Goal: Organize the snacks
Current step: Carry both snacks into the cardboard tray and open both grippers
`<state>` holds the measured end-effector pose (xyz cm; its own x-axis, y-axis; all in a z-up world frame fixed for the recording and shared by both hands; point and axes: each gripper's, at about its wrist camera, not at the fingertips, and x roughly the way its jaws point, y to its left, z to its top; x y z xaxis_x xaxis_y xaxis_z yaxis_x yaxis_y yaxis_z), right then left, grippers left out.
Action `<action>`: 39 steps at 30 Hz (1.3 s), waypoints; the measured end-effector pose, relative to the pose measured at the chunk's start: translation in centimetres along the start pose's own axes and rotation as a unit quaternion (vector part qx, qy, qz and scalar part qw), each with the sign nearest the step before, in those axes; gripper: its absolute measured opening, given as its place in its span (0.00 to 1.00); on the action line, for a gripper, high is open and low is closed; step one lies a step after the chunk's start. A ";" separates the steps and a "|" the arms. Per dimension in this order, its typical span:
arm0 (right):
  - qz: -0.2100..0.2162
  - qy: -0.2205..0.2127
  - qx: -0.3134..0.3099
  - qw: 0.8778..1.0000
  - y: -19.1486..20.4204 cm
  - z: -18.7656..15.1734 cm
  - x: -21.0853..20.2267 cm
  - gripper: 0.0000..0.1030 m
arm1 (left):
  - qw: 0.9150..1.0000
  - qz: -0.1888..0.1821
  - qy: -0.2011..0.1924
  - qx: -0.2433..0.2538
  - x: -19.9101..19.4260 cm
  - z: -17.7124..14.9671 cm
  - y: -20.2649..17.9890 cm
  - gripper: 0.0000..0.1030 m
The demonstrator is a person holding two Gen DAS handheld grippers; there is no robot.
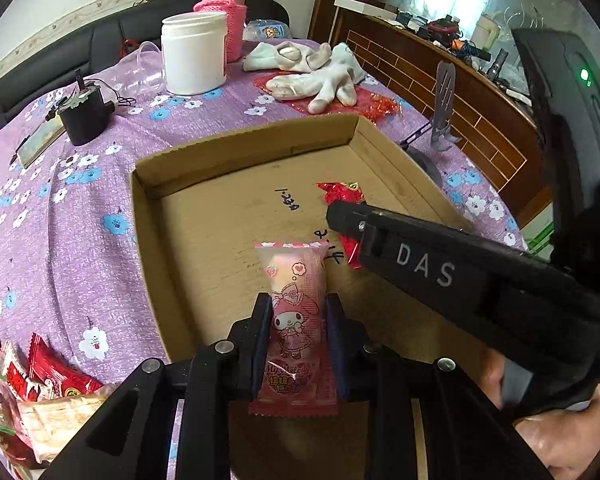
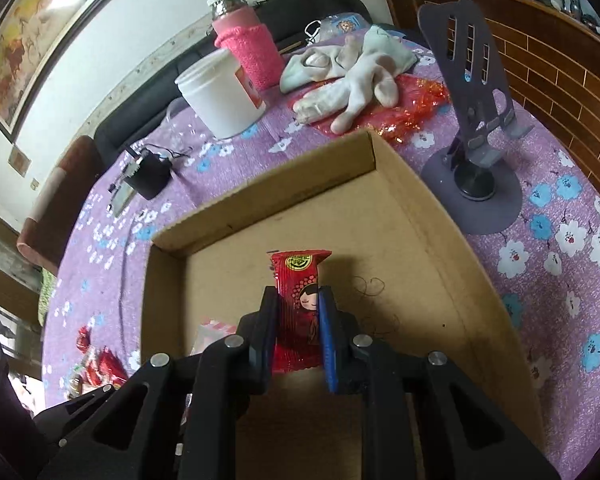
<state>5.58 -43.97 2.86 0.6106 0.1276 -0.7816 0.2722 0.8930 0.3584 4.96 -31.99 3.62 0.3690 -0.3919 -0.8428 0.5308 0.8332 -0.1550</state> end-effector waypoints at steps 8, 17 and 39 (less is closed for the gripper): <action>-0.003 0.008 0.012 1.000 -0.5 0.0 0.3 0.20 | 1.000 0.006 0.008 -0.003 0.8 -0.2 0.4 0.27; 0.001 -0.005 0.008 1.000 -0.3 -0.1 -0.6 0.28 | 1.000 0.005 0.002 0.003 0.0 -0.5 0.1 0.30; 0.032 -0.064 -0.043 0.997 2.4 -0.7 -3.3 0.28 | 0.997 -0.029 -0.055 -0.049 -11.2 -6.3 4.6 0.31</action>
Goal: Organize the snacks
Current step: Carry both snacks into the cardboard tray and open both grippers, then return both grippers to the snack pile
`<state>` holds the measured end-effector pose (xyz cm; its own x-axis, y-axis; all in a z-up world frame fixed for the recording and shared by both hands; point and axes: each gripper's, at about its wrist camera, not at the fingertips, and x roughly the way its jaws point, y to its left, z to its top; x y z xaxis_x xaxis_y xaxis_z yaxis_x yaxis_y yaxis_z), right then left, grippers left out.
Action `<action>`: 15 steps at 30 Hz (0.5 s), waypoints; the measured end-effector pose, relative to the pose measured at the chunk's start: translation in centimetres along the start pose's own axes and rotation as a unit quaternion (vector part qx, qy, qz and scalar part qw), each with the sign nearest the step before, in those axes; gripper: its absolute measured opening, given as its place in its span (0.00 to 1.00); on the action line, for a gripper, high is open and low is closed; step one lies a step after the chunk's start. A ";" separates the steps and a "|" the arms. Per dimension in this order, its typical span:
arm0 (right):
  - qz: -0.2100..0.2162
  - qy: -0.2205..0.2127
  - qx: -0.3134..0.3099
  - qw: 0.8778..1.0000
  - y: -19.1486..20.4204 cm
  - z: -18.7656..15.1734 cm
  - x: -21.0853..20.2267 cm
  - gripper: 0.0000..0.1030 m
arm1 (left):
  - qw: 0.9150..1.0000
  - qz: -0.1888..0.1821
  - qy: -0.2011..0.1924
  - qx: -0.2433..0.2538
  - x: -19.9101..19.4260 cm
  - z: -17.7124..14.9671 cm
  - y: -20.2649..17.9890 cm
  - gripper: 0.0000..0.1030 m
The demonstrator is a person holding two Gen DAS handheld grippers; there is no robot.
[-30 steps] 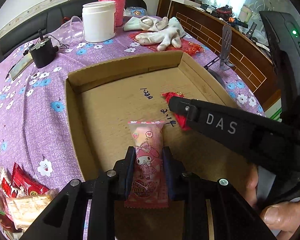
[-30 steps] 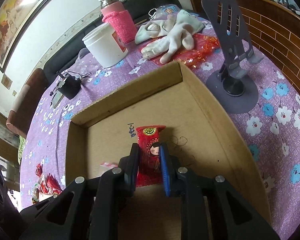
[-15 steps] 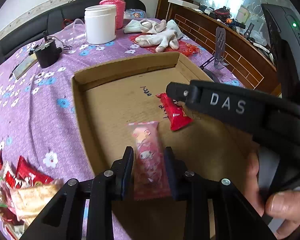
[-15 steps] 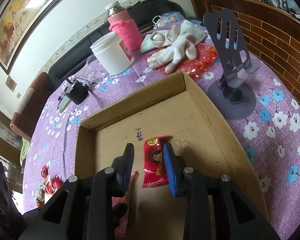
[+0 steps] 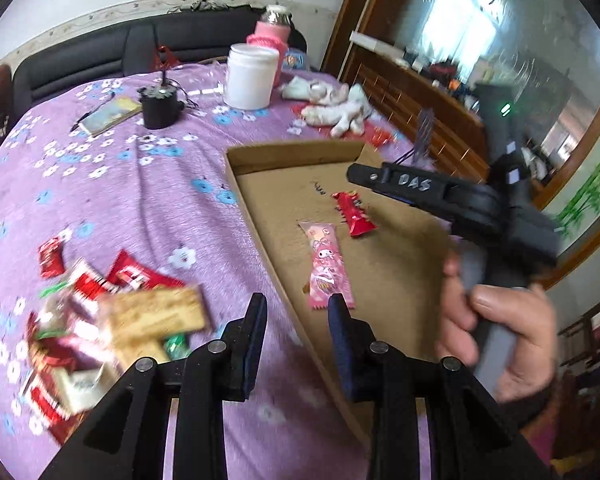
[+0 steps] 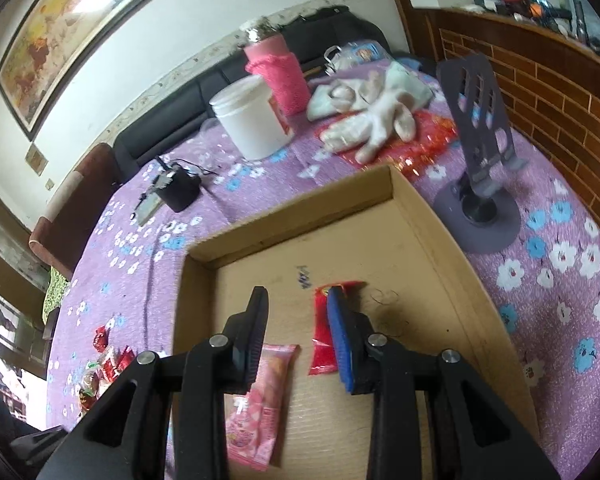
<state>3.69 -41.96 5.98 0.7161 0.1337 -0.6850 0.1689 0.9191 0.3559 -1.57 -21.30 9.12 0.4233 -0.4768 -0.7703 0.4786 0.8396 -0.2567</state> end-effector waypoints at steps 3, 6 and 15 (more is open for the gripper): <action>0.010 -0.010 -0.016 1.000 1.2 -0.2 -0.7 0.28 | 1.000 -0.001 -0.025 0.001 -3.4 -1.3 1.2 0.31; 0.032 0.000 -0.023 0.999 3.0 -0.9 -1.4 0.28 | 0.999 0.013 -0.046 -0.007 -6.8 -3.3 3.9 0.33; 0.121 0.077 -0.072 0.987 10.8 -5.9 -2.0 0.32 | 0.982 0.074 -0.010 -0.171 -9.3 -8.9 17.6 0.42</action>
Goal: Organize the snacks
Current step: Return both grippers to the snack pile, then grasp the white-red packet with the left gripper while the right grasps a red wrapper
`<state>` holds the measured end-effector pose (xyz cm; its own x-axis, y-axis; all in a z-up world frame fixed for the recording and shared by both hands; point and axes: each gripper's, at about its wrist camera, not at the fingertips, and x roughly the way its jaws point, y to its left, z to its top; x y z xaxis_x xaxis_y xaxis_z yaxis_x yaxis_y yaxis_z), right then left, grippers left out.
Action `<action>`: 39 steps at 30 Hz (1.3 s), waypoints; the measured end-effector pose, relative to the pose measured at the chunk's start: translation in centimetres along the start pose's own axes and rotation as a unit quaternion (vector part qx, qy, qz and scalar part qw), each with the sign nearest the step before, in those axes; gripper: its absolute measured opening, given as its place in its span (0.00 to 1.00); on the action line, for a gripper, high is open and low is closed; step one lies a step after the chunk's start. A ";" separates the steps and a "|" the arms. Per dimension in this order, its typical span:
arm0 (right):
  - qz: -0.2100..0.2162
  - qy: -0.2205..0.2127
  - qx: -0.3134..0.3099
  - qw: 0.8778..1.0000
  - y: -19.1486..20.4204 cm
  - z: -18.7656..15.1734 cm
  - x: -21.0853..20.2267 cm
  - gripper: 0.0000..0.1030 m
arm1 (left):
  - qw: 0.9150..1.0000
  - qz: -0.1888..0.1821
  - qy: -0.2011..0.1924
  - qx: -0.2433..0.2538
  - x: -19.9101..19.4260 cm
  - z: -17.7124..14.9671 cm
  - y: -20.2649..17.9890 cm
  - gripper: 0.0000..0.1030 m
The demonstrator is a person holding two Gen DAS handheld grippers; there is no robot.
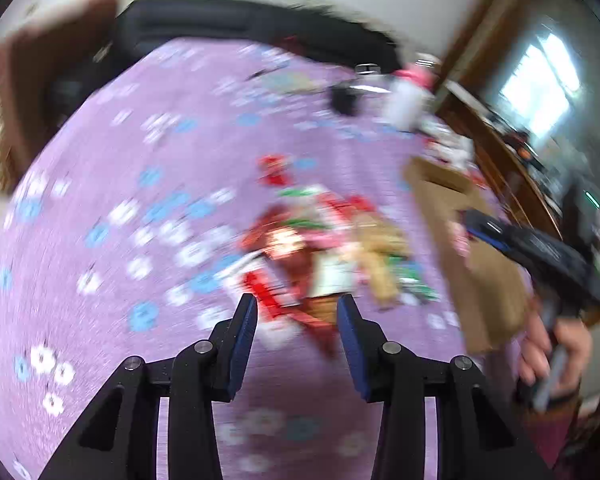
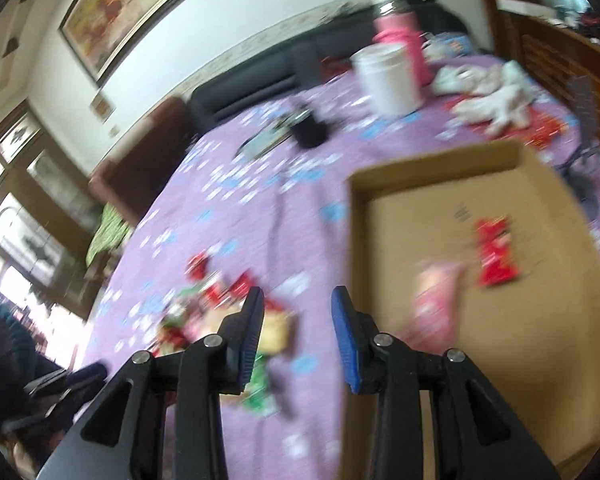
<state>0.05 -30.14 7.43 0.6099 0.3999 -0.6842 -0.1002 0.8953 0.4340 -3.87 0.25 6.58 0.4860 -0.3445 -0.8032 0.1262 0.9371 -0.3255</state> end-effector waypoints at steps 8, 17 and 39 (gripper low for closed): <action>0.027 0.015 -0.033 0.999 4.0 -3.0 -0.3 0.33 | 0.998 0.010 0.027 -0.054 3.7 0.7 1.9 0.42; 0.039 0.026 -0.058 0.997 5.2 -4.5 -0.7 0.37 | 0.998 0.052 0.023 -0.016 6.3 1.4 0.3 0.42; 0.059 0.155 0.011 0.986 9.1 -7.2 7.0 0.40 | 0.996 0.056 -0.033 0.060 3.7 -1.1 4.4 0.32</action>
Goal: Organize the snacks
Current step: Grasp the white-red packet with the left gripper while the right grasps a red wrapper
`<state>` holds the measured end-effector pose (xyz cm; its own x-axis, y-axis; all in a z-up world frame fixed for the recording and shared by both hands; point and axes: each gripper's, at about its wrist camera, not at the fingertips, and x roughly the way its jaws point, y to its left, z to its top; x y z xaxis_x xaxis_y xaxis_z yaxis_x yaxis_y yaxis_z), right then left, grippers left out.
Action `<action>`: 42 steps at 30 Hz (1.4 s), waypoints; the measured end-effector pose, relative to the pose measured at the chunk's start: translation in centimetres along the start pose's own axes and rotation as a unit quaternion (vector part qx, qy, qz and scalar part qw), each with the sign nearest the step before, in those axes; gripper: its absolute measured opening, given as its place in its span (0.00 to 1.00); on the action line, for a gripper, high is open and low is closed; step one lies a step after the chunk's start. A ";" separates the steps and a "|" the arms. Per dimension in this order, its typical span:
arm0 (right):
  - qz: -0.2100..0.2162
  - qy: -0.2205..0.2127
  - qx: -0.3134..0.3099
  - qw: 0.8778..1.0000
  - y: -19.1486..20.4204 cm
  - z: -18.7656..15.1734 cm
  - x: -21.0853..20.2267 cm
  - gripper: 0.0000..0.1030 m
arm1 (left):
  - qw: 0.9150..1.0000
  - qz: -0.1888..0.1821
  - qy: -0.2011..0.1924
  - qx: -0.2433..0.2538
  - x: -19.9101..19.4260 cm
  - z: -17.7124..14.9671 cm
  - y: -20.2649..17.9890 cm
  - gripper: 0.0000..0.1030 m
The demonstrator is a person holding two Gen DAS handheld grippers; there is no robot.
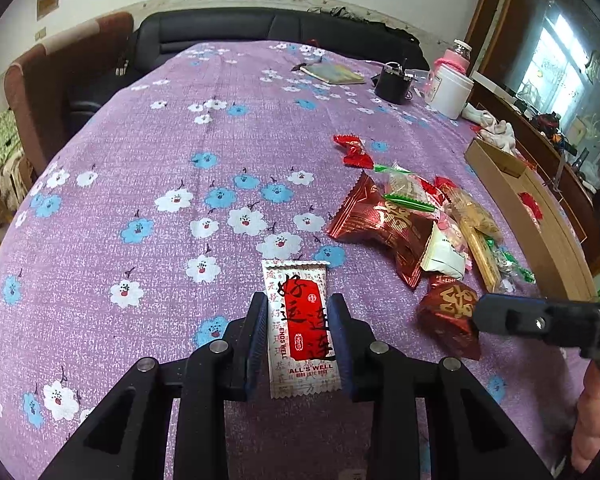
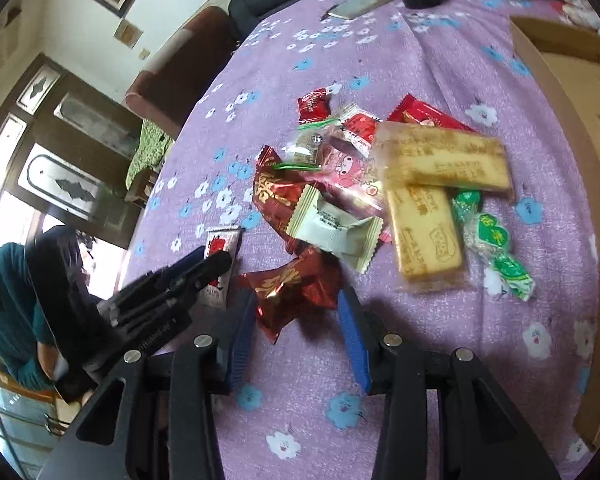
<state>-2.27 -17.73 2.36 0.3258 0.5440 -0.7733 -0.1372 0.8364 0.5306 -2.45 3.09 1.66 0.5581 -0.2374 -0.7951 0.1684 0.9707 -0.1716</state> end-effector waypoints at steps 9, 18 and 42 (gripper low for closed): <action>-0.036 0.023 -0.050 0.998 3.3 0.4 3.2 0.40 | 1.000 -0.012 -0.005 -0.007 -0.1 0.0 0.4 0.32; -0.055 -0.028 -0.161 0.985 5.5 -1.6 2.4 0.28 | 0.999 -0.039 -0.008 -0.030 -0.2 0.1 1.4 0.31; -0.023 -0.172 -0.189 0.966 4.2 -1.1 1.0 0.28 | 0.998 -0.046 -0.047 -0.023 -1.8 -0.1 0.7 0.31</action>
<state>-3.53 -13.58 3.46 0.6219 0.5066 -0.5971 -0.4271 0.8586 0.2836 -3.45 4.17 2.91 0.6158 -0.3259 -0.7174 0.1853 0.9448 -0.2701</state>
